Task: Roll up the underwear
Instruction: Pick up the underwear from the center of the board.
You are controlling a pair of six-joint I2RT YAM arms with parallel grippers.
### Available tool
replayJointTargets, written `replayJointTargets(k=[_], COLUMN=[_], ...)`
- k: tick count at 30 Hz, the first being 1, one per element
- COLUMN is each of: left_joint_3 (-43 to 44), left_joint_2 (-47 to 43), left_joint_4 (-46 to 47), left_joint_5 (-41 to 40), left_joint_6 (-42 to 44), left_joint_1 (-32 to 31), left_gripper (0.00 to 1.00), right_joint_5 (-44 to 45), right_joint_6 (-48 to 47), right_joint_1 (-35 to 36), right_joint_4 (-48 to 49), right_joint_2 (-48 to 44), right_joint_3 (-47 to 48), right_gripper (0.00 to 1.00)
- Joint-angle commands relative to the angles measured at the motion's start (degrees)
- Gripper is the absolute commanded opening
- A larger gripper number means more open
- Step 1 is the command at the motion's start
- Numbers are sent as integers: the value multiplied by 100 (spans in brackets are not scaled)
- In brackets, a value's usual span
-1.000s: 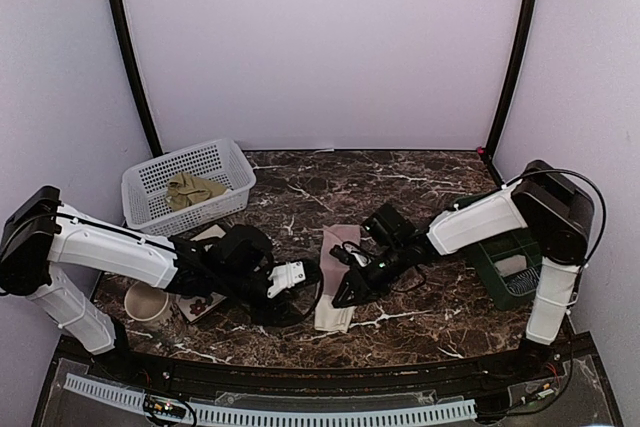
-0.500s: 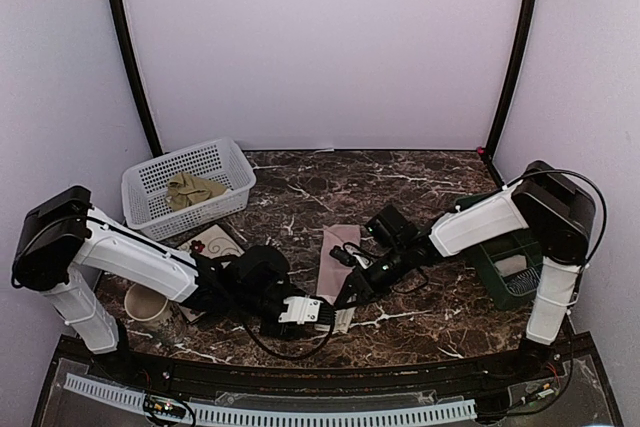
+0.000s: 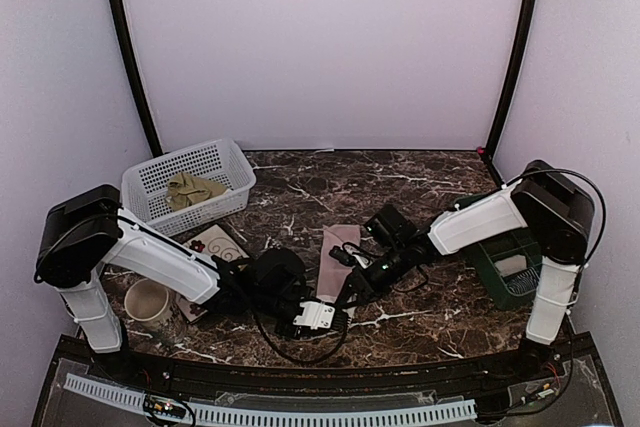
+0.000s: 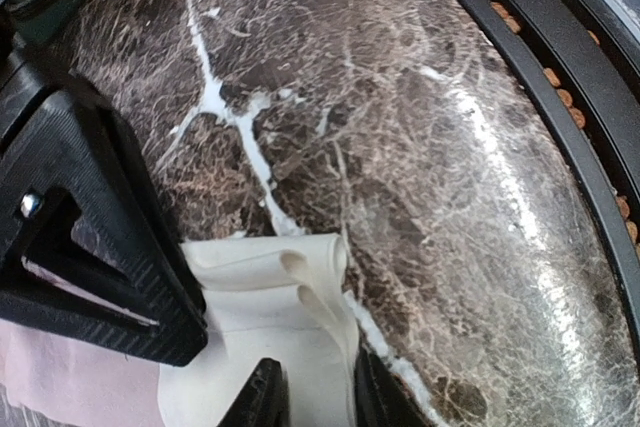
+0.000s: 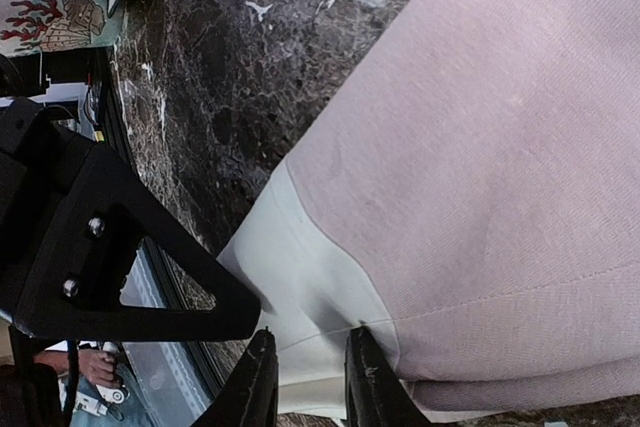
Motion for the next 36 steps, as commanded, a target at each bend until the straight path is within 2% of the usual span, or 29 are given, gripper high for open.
replayJointTargets(k=[1, 4, 8, 12, 20, 25, 36], left_joint_3=[0, 42, 169, 201, 270, 616, 1318], left_joint_2=[77, -23, -219, -388, -445, -267, 8], left_joint_4=[-597, -722, -939, -1090, -1256, -1575, -2127], left_joint_5=[-73, 180, 474, 724, 786, 1028, 1780], left_joint_6=[49, -298, -693, -1148, -1504, -1611, -1854], left_joint_1=[-24, -52, -265, -314, -306, -230, 442], left_gripper=[19, 7, 0, 0, 0, 0, 0], right_joint_5=[501, 461, 309, 258, 389, 410, 756], right_joint_6=[-219, -380, -538, -537, -802, -667, -283], right_joint_1=[-54, -21, 153, 313, 254, 42, -549], right_joint_4=[-713, -779, -852, -881, -1271, -1033, -556], right_joint_2=[275, 280, 231, 109, -317, -863, -2072], right_joint_3=[-27, 71, 190, 40, -41, -63, -722], right_gripper=[25, 25, 26, 26, 30, 33, 35])
